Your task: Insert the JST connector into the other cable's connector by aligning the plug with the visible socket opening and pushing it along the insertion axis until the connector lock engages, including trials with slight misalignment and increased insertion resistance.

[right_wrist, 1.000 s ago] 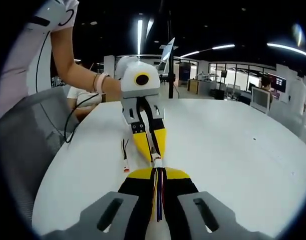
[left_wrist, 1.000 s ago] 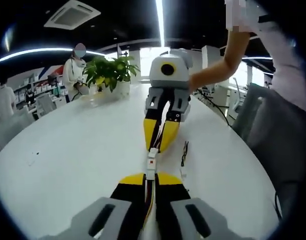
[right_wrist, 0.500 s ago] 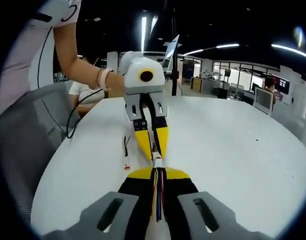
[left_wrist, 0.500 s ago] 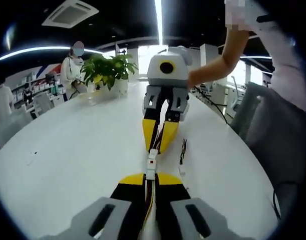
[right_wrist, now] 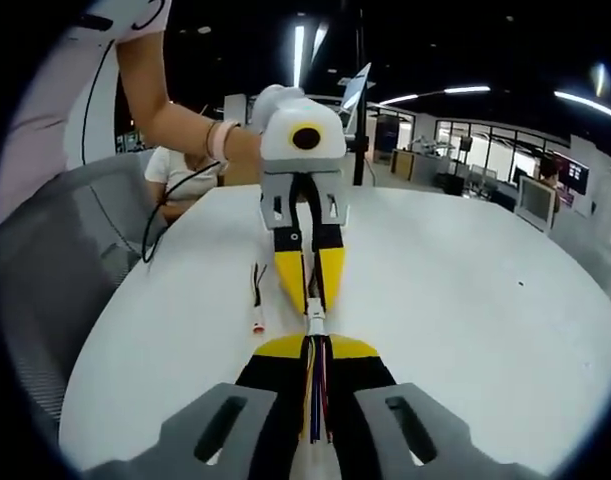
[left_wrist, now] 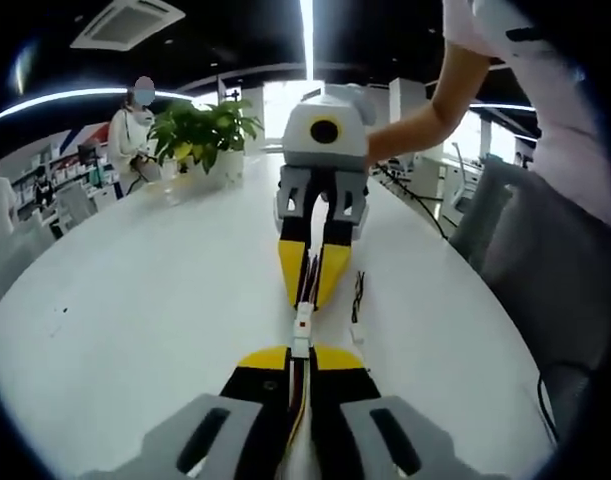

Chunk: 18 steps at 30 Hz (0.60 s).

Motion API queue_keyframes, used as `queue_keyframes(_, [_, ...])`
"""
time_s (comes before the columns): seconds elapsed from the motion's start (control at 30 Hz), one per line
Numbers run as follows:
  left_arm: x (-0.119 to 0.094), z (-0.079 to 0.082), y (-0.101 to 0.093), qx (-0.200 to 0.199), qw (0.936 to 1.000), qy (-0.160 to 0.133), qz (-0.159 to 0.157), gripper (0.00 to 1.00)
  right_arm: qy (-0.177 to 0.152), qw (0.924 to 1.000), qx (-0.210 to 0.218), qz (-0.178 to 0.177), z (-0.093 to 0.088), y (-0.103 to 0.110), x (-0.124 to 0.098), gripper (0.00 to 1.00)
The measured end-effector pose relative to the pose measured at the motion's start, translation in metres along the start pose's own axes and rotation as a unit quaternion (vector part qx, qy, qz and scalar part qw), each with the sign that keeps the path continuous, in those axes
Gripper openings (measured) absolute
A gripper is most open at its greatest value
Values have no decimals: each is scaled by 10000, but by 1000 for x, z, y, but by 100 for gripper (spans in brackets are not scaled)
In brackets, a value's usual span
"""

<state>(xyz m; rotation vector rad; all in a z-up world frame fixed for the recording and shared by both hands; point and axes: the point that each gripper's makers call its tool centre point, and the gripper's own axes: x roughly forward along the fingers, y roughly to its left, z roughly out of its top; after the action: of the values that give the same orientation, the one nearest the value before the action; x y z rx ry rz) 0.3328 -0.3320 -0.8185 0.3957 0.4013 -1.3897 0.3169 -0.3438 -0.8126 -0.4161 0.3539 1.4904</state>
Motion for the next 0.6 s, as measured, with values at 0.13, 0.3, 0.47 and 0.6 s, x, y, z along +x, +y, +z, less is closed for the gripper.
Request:
queue_keyframes(0.13, [-1, 1, 1, 94, 10000, 5, -23, 0, -20, 10000, -44, 20, 1, -1, 0, 3])
queue_keyframes(0.3, [2, 7, -5, 229, 9996, 8, -146, 0, -35, 9998, -115, 127, 3, 2, 1, 3])
queue_keyframes(0.47, [3, 6, -6, 385, 9990, 88, -188, 0, -9, 9997, -198, 166, 2, 3, 0, 3])
queue_keyframes(0.6, [3, 8, -8, 361, 9991, 51, -229, 0, -53, 9997, -131, 209, 2, 2, -2, 3])
